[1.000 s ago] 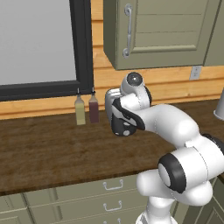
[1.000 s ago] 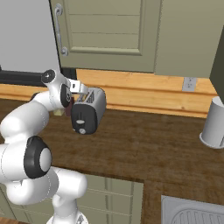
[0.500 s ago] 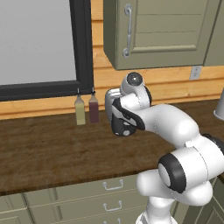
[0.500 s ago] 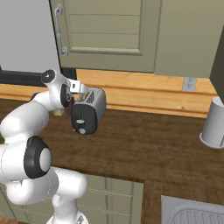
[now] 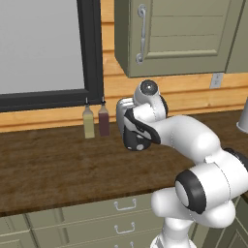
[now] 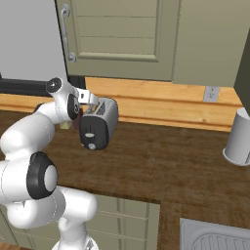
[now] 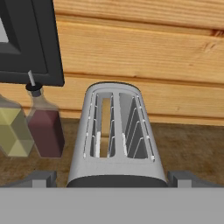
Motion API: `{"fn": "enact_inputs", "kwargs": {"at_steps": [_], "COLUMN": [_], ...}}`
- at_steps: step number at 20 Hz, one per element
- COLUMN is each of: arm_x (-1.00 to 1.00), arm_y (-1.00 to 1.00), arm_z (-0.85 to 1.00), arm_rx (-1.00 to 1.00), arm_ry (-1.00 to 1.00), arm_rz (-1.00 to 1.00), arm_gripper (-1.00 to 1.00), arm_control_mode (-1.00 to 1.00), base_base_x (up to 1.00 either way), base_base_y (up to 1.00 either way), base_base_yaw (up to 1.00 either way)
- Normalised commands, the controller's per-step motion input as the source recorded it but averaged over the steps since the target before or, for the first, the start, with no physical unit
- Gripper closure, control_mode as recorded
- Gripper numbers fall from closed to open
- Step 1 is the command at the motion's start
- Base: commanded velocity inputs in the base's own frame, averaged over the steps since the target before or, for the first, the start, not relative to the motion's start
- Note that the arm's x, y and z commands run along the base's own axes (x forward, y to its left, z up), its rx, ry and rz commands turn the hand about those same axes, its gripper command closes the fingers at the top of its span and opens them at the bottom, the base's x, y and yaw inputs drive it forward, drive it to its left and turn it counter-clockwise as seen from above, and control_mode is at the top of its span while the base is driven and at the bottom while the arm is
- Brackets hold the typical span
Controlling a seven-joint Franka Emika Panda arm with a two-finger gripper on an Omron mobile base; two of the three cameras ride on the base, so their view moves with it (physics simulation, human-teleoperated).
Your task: Start the toaster. Once the lever pops up, take the bread to the plate on the dining counter.
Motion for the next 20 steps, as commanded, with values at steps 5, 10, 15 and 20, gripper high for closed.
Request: {"fn": "enact_inputs", "kwargs": {"at_steps": [5, 10, 15, 20], "arm_x": [0.0, 0.0, 0.0, 0.0], "arm_y": [0.0, 0.0, 0.0, 0.0], "arm_z": [0.0, 0.0, 0.0, 0.0], "arm_rx": [0.0, 0.0, 0.0, 0.0], "arm_ry": [0.0, 0.0, 0.0, 0.0], "arm_rz": [0.0, 0.0, 0.0, 0.0], "arm_gripper": [-1.0, -1.0, -1.0, -1.0], "arm_control_mode": [-1.0, -1.0, -1.0, -1.0], "base_base_x": [0.0, 0.0, 0.0, 0.0], "base_base_y": [0.0, 0.0, 0.0, 0.0], "base_base_yaw": [0.0, 0.0, 0.0, 0.0]}}
